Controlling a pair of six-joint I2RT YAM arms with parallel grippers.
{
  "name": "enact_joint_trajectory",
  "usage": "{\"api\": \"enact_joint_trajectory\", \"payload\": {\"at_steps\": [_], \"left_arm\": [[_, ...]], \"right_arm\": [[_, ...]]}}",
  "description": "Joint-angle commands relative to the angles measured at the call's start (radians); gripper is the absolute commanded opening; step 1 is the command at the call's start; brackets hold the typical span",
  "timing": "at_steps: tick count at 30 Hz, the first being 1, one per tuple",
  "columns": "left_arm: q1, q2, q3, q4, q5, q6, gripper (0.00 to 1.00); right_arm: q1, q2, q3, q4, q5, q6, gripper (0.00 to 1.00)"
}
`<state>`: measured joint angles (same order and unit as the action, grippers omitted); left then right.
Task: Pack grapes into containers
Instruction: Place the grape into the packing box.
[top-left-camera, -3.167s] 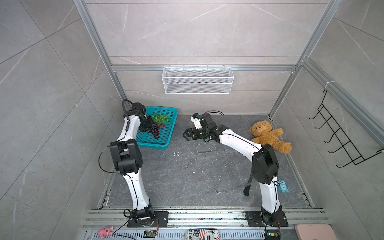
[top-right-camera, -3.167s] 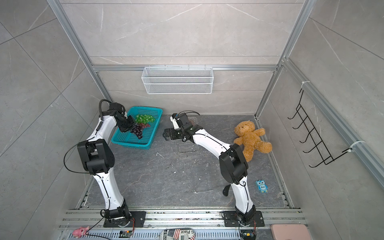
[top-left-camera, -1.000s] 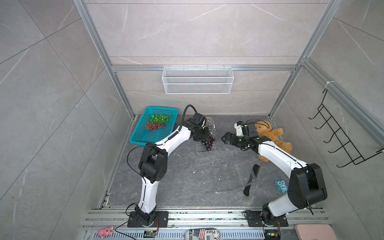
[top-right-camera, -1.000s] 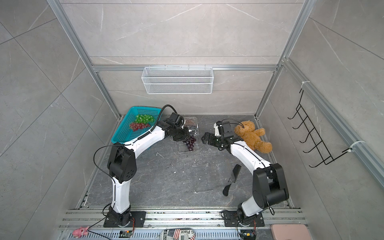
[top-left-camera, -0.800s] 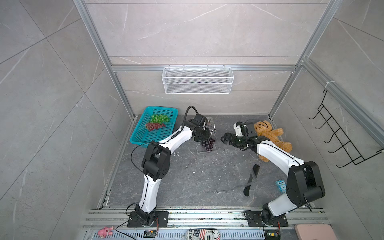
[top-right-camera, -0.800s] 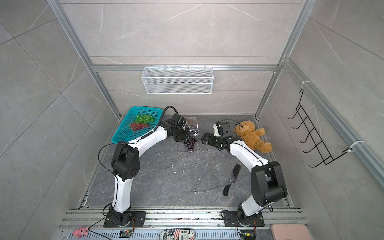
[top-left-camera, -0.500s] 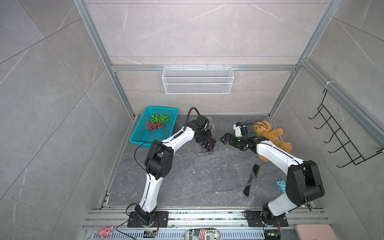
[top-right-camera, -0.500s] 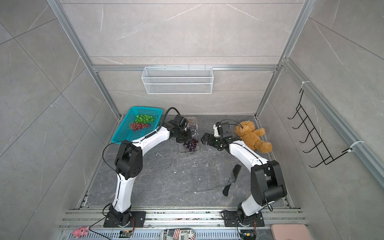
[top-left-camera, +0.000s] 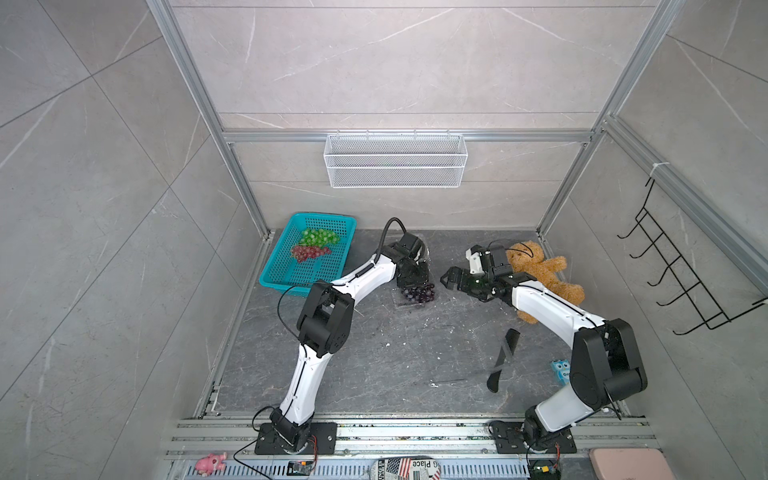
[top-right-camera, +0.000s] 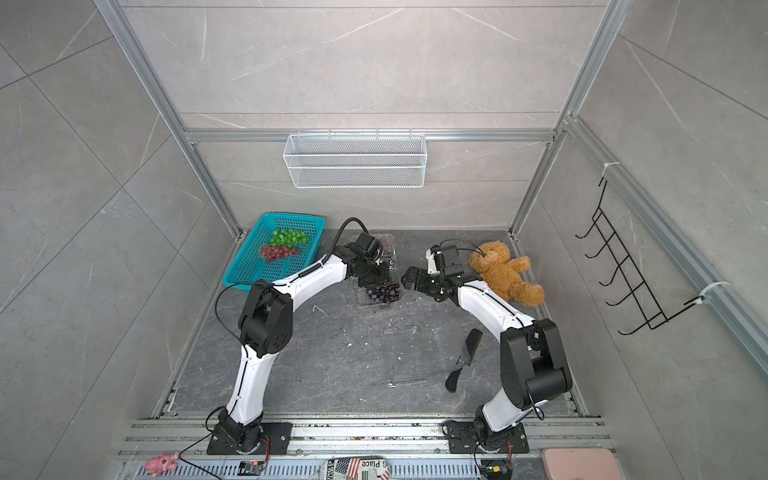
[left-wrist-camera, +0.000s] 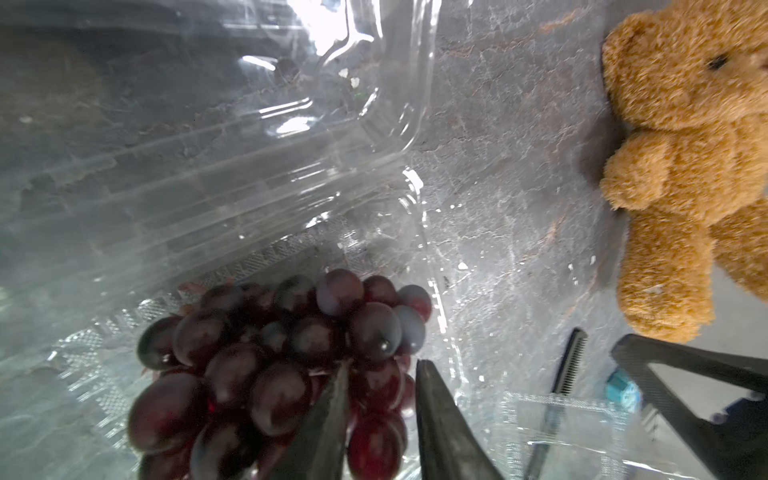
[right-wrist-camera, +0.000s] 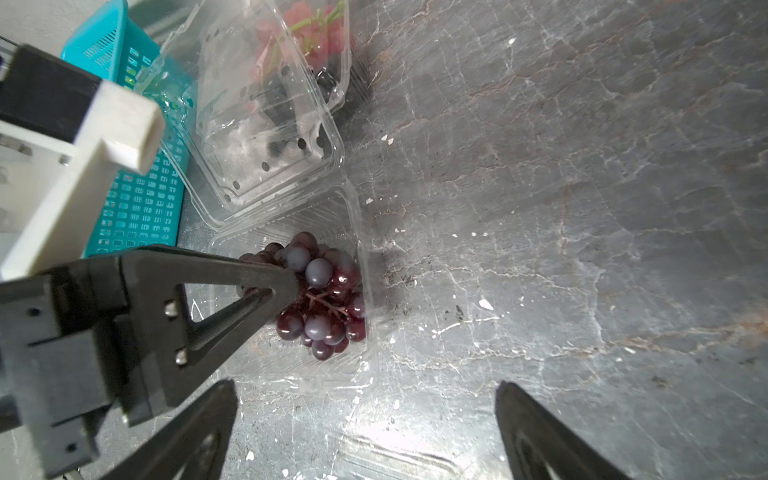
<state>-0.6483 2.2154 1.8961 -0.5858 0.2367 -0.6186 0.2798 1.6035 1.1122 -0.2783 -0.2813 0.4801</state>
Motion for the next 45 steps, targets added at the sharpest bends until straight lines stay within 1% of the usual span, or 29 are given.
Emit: {"api": "enact_joint_trajectory", "payload": {"at_steps": [1, 8, 16, 20, 23, 30, 34, 40, 45], "left_arm": [[-0.002, -0.004, 0.041, -0.024, -0.006, -0.003, 0.37], [-0.001, -0.039, 0.033, -0.032, -0.012, -0.015, 0.46], [-0.002, -0.077, 0.035, -0.050, -0.032, -0.008, 0.64], [-0.002, -0.088, 0.043, -0.040, -0.015, -0.018, 0.69], [-0.001, -0.082, 0.055, -0.014, 0.031, -0.053, 0.72], [0.003, -0.099, 0.058, 0.006, 0.040, -0.087, 0.75], [0.020, -0.120, 0.028, 0.039, 0.065, -0.116, 0.75], [0.042, -0.173, 0.014, 0.018, 0.045, -0.091, 0.78], [0.067, -0.244, -0.024, -0.001, 0.008, -0.052, 0.86]], "right_arm": [[-0.004, 0.016, 0.003, 0.013, -0.009, 0.014, 1.00], [-0.006, 0.009, 0.005, 0.011, -0.012, 0.015, 0.99], [-0.006, 0.012, 0.018, 0.008, -0.017, 0.023, 1.00], [-0.007, 0.009, 0.011, 0.020, -0.024, 0.027, 1.00], [-0.011, 0.015, 0.005, 0.032, -0.046, 0.039, 0.99], [-0.012, -0.003, -0.014, 0.035, -0.050, 0.045, 0.99], [-0.011, -0.004, -0.017, 0.030, -0.043, 0.037, 0.99], [-0.011, 0.002, -0.007, 0.033, -0.047, 0.036, 0.99], [-0.012, 0.003, 0.017, 0.027, -0.056, 0.035, 0.99]]}}
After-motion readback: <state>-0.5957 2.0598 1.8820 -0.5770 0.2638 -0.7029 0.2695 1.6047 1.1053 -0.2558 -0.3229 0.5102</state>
